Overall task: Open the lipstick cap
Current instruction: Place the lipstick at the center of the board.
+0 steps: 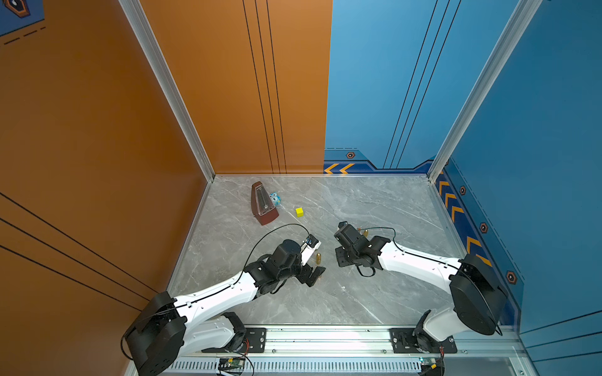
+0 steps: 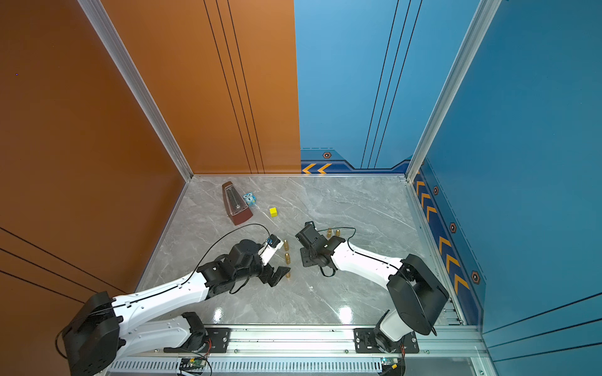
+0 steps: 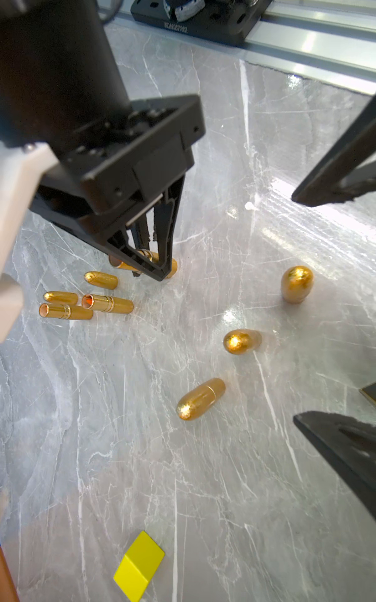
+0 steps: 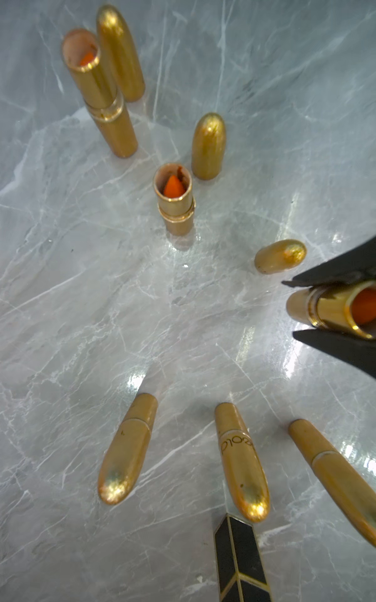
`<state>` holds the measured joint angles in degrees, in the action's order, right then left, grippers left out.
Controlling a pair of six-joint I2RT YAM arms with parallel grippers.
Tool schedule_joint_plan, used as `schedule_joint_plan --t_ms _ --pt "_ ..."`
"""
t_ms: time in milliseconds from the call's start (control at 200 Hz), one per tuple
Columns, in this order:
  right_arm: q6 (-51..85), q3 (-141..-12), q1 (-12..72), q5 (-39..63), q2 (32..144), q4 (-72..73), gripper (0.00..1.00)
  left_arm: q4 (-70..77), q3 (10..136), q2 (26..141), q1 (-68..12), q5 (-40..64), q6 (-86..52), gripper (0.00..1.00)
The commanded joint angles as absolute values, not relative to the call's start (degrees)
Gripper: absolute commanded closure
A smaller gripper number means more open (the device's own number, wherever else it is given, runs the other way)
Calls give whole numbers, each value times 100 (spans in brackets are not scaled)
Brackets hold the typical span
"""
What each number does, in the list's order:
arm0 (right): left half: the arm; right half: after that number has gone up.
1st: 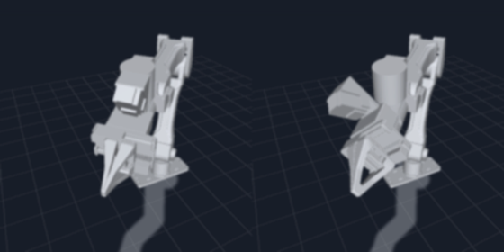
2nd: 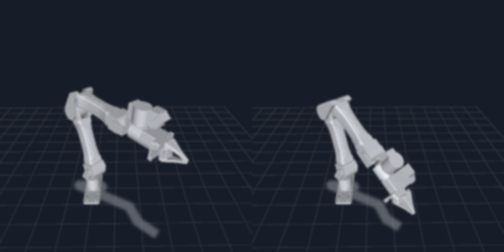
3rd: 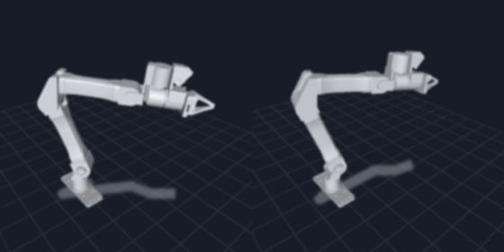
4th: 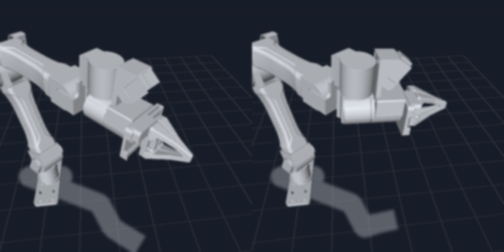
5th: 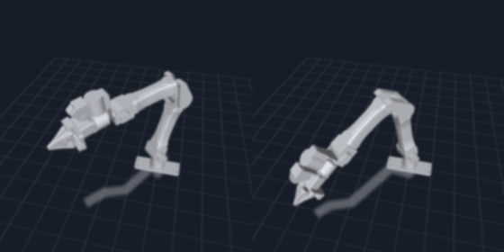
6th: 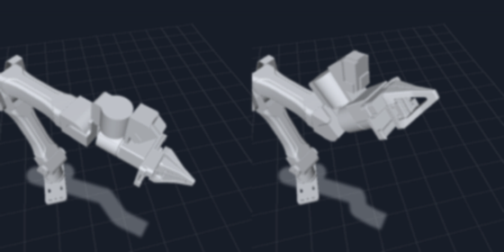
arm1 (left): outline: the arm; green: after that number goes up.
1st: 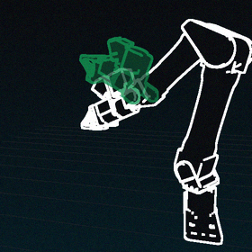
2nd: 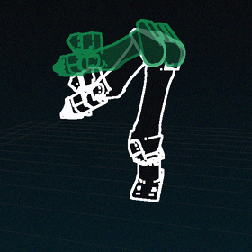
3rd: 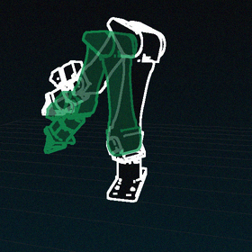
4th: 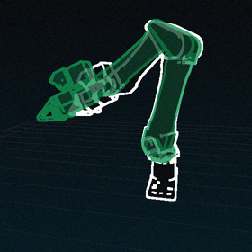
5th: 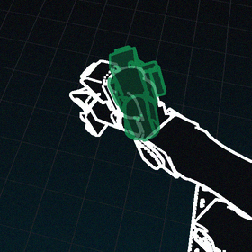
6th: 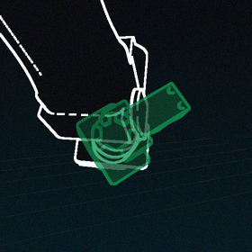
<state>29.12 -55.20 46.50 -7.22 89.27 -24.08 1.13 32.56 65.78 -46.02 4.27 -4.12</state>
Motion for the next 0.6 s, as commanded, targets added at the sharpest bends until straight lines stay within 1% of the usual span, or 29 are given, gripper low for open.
schedule_joint_plan --t_ms 0,335,596 --pt "2735 -5647 4710 -1006 9138 -2110 82 -44 3327 6520 -4524 311 -370 1" --pt "2594 -5693 4729 -1071 9617 -1744 82 67 3304 6548 -4520 331 -440 1" --pt "2550 -5626 4729 -1090 9746 -1607 82 150 3288 6565 -4518 352 -457 1"
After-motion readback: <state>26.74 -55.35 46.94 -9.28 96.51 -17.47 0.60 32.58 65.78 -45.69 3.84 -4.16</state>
